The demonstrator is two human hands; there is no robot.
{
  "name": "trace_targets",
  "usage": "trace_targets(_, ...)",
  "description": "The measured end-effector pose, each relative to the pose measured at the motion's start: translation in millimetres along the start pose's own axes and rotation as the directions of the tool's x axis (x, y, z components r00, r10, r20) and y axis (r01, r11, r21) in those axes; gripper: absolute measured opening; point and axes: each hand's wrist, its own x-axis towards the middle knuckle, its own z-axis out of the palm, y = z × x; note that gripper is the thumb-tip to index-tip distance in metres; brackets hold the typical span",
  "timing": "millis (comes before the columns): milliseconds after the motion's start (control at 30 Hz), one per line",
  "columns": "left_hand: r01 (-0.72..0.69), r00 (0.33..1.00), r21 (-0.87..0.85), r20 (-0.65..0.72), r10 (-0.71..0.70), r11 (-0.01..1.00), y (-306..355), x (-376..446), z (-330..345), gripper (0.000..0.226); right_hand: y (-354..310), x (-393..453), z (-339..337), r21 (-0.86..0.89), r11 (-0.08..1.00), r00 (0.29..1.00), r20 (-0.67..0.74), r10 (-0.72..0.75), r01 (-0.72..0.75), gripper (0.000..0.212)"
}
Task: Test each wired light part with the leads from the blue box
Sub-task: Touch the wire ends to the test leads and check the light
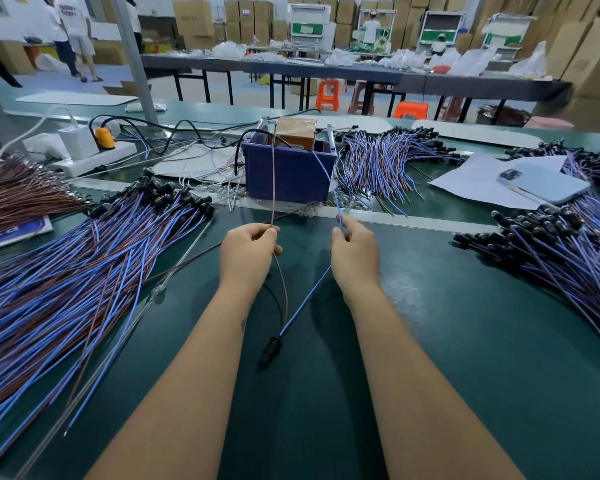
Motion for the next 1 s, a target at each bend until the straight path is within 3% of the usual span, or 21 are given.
trace_targets(167,0.003,1.0,0.001,0.004,-0.003,1.0,-0.1,-0.4,-0.3,0.017,0.4,0.7,-0.1,0.012,1.0,0.999,-0.037,-0.004,0.005,0.029)
trace_targets(500,0.015,1.0,0.0,0.017,-0.015,1.0,0.7,-1.4,-0.5,0.016,2.0,8.2,-2.3,0.265,0.961,0.989,-0.097,0.108,-0.079,0.031)
trace_targets(1000,0.037,0.999,0.003,0.003,-0.037,0.999,2.5,-1.6,-1.6,0.019,4.5,8.0,2.4,0.16,0.987,0.998,-0.055,0.038,-0.029,0.036)
